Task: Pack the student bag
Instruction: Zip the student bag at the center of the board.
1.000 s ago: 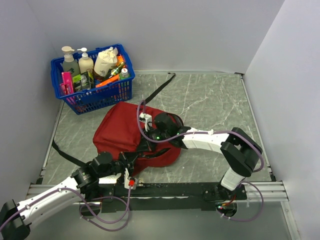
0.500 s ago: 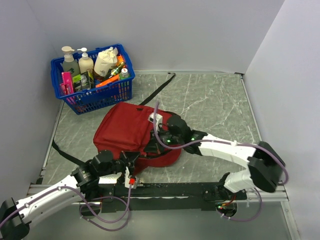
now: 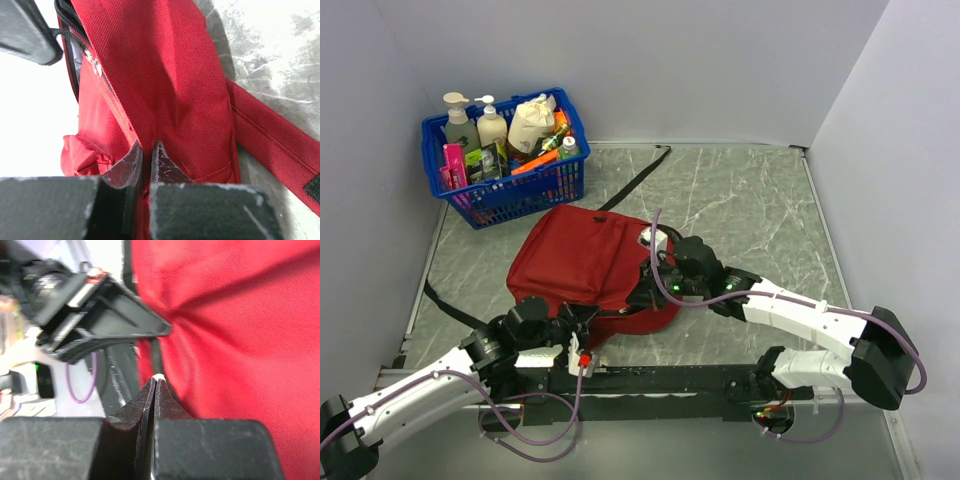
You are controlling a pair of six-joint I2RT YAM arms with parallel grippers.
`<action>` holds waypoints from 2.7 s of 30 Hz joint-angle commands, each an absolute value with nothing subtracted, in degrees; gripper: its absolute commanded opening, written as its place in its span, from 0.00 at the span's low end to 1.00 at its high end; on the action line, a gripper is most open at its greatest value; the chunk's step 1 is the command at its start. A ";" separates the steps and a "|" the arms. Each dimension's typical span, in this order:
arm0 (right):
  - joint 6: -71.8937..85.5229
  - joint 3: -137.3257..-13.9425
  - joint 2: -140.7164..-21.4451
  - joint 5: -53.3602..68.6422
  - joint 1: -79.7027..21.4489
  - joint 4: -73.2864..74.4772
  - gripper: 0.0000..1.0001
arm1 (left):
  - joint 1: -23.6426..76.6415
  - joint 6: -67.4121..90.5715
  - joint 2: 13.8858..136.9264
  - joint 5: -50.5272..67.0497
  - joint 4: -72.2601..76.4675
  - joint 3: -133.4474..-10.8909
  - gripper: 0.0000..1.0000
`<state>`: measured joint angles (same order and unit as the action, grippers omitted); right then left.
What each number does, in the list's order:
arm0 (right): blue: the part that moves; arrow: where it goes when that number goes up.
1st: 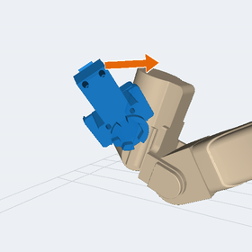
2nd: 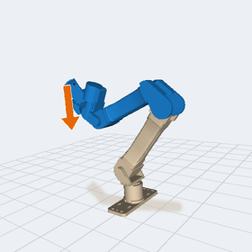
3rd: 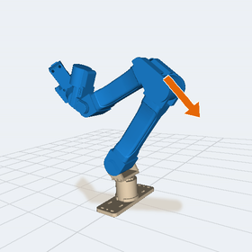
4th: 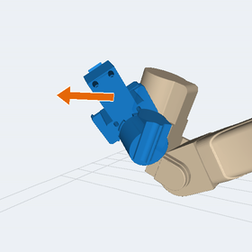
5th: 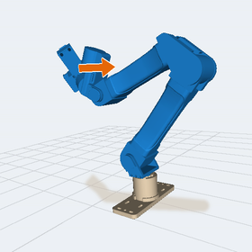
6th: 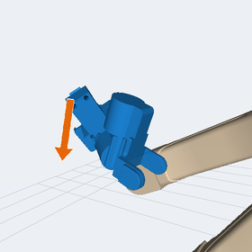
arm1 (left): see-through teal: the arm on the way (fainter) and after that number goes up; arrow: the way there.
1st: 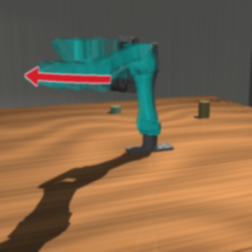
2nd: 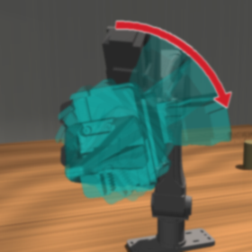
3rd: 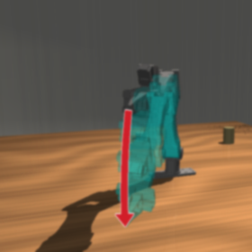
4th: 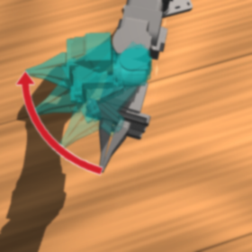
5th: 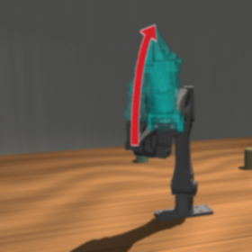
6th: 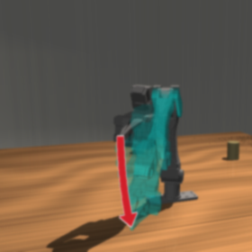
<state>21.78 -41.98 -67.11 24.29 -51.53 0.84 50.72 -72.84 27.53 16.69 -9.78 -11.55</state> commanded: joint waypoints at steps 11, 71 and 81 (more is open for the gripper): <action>17.49 -45.35 -56.69 2.91 -43.25 17.48 0.00 | 50.71 -75.32 26.28 16.00 -17.75 -14.41 0.01; 19.87 -42.36 -54.84 14.17 -42.98 10.98 0.00 | 64.07 -21.17 64.69 19.59 22.41 -28.56 0.11; 16.70 -47.19 -65.82 5.97 -31.47 13.10 0.00 | 69.08 -29.79 63.72 29.44 12.23 -33.13 0.01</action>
<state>17.89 -43.24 -63.61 10.17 -36.34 15.62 65.54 -26.11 64.55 20.05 15.55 -29.15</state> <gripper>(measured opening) 0.009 0.026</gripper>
